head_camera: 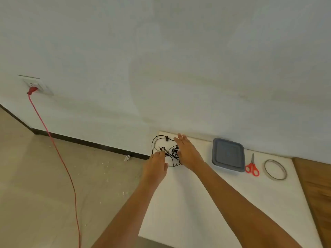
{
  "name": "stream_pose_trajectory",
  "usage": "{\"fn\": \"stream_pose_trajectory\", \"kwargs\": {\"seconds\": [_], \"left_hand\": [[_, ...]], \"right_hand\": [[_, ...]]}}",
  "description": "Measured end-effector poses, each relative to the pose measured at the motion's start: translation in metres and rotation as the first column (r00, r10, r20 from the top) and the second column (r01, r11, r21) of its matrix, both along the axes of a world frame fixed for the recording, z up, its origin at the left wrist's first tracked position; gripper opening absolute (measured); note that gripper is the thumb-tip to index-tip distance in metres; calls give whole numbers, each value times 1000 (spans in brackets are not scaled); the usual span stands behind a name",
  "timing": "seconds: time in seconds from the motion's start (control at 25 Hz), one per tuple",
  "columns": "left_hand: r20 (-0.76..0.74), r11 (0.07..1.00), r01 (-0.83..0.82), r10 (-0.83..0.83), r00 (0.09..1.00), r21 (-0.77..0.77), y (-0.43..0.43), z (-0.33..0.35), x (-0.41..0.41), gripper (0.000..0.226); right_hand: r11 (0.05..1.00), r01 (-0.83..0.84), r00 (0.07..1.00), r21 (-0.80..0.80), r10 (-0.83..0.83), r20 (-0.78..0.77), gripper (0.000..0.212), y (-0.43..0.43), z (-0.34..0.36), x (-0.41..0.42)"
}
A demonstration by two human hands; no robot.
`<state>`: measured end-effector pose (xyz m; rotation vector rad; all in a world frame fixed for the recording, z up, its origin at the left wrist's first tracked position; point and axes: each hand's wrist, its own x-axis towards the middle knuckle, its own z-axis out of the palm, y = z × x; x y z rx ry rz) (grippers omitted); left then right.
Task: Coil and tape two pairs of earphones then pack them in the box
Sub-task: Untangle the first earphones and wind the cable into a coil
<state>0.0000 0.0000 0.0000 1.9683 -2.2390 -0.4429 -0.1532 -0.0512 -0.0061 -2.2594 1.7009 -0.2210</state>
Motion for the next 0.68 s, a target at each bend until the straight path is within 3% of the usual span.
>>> {"fn": "stream_pose_trajectory", "kwargs": {"seconds": [0.08,0.16,0.24,0.36,0.56,0.68], "left_hand": [[-30,999,-30,31,999,21,-5,-4,1,50],[-35,999,-33,34,999,32,-9,-8,3,52],[-47,998,-24,27,999,64,-11,-8,4,50],[-130,999,-31,35,991,29,-10,-3,-1,40],[-339,999,-41,47,940,27,4,18,-20,28],[-577,986,-145,71,813,-83,6,60,-33,35]], "right_hand": [[997,-43,991,62,51,-122,38,-9,-7,3],[998,-20,992,66,28,-127,24,-11,-4,1],[995,95,981,8,-95,170,17,-7,7,-7],[955,294,759,47,-263,596,9,3,50,-23],[887,443,474,131,-355,806,9,25,132,-38],[899,427,468,95,-310,828,11,39,177,-46]]}}
